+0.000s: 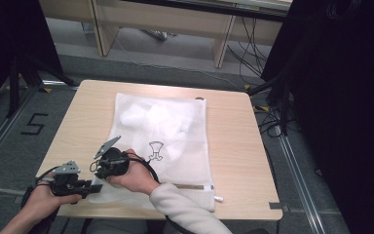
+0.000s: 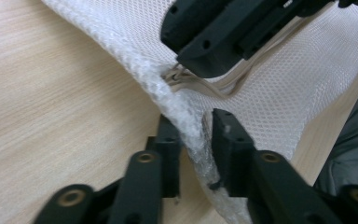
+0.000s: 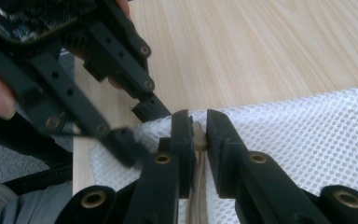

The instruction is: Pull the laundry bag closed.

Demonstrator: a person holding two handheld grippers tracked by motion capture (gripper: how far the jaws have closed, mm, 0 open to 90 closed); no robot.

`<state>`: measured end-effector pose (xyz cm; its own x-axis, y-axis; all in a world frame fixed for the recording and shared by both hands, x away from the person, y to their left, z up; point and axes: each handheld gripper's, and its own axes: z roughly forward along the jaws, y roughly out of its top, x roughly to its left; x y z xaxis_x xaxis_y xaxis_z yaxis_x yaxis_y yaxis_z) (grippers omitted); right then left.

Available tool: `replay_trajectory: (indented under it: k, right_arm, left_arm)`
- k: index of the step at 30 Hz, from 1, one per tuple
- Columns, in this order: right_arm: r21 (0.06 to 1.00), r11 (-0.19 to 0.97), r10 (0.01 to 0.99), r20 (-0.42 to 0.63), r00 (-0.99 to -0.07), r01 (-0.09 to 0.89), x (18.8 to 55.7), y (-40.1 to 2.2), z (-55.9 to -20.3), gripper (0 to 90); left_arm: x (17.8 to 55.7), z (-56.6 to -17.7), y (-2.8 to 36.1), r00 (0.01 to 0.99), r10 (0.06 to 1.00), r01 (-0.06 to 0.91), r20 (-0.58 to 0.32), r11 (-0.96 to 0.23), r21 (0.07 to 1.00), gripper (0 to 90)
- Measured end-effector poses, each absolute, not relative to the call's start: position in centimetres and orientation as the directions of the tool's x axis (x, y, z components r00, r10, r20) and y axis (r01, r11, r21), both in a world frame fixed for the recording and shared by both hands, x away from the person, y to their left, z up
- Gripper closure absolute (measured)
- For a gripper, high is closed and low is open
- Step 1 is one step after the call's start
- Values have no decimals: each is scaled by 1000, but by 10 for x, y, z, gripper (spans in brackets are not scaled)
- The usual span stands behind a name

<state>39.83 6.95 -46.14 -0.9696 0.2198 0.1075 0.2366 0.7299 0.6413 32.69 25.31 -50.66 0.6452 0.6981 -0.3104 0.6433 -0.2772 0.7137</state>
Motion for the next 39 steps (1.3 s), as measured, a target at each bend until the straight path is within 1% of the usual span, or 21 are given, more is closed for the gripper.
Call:
replay_trajectory:
  k: [2, 3, 4, 6, 9, 10, 11, 13, 15, 17, 18, 20, 22, 27, 30, 31, 34, 39]
  right_arm:
    - [647, 722, 216, 126, -968, 245, 398, 68, -462, 820]
    - [636, 734, 219, 111, -969, 239, 398, 67, -462, 820]
    - [629, 738, 218, 118, -969, 243, 398, 65, -462, 820]
    - [620, 748, 210, 116, -971, 236, 398, 64, -463, 821]
    - [603, 763, 210, 109, -971, 233, 396, 61, -465, 822]
    - [604, 760, 207, 124, -970, 239, 396, 60, -465, 822]
    - [601, 766, 208, 106, -972, 229, 397, 59, -466, 822]
    - [595, 769, 211, 112, -971, 235, 396, 57, -467, 822]
    - [581, 781, 212, 97, -972, 228, 396, 54, -468, 823]
    - [573, 782, 216, 118, -969, 244, 395, 50, -470, 823]
    - [571, 783, 224, 109, -968, 245, 395, 49, -470, 822]
    - [571, 788, 214, 95, -972, 229, 394, 47, -470, 822]
    - [576, 781, 217, 113, -970, 241, 392, 47, -470, 822]
    - [575, 782, 217, 110, -970, 240, 393, 47, -471, 823]
    - [565, 787, 222, 116, -968, 248, 392, 47, -472, 823]
    - [562, 791, 222, 104, -969, 242, 393, 46, -474, 822]
    - [561, 786, 226, 128, -966, 258, 393, 45, -475, 822]
    - [567, 790, 221, 96, -971, 236, 392, 44, -474, 823]
  left_arm:
    - [327, -505, 254, 645, 695, 645, -319, -270, 715, 826]
    - [326, -505, 253, 637, 702, 637, -317, -249, 729, 835]
    - [327, -503, 254, 642, 695, 651, -323, -272, 708, 842]
    - [326, -503, 252, 625, 710, 652, -324, -246, 718, 850]
    - [326, -502, 253, 620, 708, 656, -338, -231, 719, 854]
    - [326, -501, 253, 622, 705, 657, -339, -236, 716, 855]
    - [326, -501, 253, 623, 705, 657, -340, -235, 717, 856]
    - [326, -501, 253, 622, 706, 655, -340, -230, 719, 857]
    - [326, -500, 255, 624, 704, 652, -338, -231, 722, 858]
    - [326, -500, 255, 624, 703, 653, -342, -228, 722, 859]
    - [326, -500, 254, 627, 702, 651, -339, -232, 723, 859]
    - [326, -501, 254, 629, 703, 646, -333, -234, 727, 858]
    - [326, -500, 254, 629, 702, 648, -336, -233, 725, 858]
    - [326, -500, 254, 624, 704, 651, -338, -230, 724, 857]
    - [325, -500, 255, 614, 713, 643, -338, -203, 738, 858]
    - [325, -500, 255, 615, 711, 651, -341, -214, 728, 857]
    - [325, -500, 255, 622, 706, 651, -339, -225, 725, 857]
    - [325, -500, 255, 614, 711, 649, -343, -207, 733, 856]
